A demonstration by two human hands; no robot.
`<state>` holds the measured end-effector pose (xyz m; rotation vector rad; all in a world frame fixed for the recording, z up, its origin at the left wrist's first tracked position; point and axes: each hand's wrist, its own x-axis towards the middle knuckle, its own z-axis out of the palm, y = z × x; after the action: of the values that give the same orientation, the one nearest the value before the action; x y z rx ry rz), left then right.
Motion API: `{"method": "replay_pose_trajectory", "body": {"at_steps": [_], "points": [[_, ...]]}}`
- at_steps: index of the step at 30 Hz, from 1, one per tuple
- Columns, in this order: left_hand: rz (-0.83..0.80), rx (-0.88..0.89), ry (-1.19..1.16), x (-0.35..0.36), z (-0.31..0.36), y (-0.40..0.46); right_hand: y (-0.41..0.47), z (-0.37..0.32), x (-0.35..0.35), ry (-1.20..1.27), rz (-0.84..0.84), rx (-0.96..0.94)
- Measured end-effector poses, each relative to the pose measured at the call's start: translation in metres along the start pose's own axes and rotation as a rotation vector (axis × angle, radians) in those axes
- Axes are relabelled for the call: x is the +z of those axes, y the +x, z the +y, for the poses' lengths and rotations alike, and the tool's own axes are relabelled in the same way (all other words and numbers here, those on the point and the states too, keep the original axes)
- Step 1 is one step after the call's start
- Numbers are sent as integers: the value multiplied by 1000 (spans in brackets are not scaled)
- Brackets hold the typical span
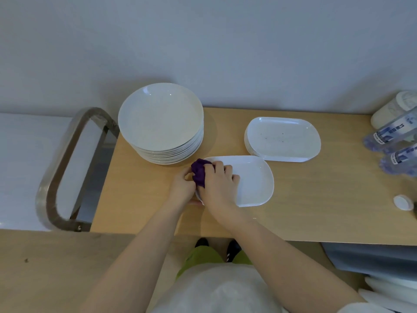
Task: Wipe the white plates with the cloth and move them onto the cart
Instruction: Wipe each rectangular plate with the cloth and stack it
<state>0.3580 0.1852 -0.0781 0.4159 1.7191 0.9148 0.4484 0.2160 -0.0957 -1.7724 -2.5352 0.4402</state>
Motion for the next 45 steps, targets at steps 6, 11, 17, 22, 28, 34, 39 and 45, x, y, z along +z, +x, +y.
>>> {"method": "replay_pose_trajectory", "body": {"at_steps": [6,11,17,22,28,34,39,45], "points": [[24,13,2,2,-2,0,-10,5,-2,7,-13,-50],[32,26,-30,3,-2,0,-16,25,-10,24,-64,-64],[47,37,-18,4,-3,1,-24,70,-21,-7,-77,13],[61,36,0,5,-1,1,-20,104,-31,-18,-41,163],[67,29,35,5,1,2,-6,101,-28,3,1,289],[83,76,95,7,-2,5,10,81,-26,24,27,335],[106,74,144,8,-3,8,14,60,-20,-31,14,270],[125,115,159,9,-6,8,10,29,-12,-84,-25,13]]}}
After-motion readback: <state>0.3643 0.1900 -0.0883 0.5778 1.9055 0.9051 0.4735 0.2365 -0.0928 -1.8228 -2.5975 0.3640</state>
